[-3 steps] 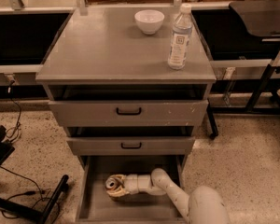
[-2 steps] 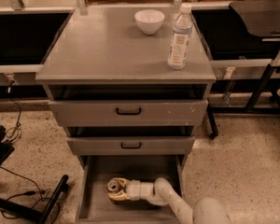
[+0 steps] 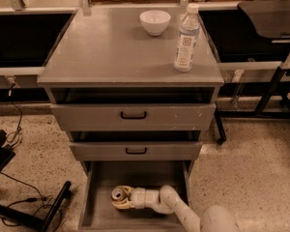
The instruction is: Place orange can into bottom drawer
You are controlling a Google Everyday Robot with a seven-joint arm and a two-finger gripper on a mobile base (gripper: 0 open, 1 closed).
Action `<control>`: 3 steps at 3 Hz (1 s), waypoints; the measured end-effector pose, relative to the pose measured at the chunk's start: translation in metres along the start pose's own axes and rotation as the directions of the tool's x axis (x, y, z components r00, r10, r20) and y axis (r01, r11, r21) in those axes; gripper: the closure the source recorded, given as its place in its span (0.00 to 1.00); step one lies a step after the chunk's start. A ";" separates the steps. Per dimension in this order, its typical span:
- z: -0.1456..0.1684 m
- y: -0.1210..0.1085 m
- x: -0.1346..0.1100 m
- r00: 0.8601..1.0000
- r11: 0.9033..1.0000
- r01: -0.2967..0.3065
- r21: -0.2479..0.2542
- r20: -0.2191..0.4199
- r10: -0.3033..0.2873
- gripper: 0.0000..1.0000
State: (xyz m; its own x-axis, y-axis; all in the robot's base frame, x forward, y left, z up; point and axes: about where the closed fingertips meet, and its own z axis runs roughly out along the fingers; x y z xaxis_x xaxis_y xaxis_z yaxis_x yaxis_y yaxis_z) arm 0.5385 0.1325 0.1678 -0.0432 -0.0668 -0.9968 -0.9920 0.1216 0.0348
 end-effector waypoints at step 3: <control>0.000 0.000 0.000 1.000 1.000 0.000 0.000 0.000 0.000 0.00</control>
Offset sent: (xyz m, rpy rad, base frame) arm 0.0000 0.0000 0.0000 0.0000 0.0000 0.0000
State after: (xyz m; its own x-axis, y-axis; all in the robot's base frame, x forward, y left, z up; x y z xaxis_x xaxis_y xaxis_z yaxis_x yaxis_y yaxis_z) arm 0.5385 0.1325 0.1679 -0.0432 -0.0666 -0.9968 -0.9920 0.1213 0.0348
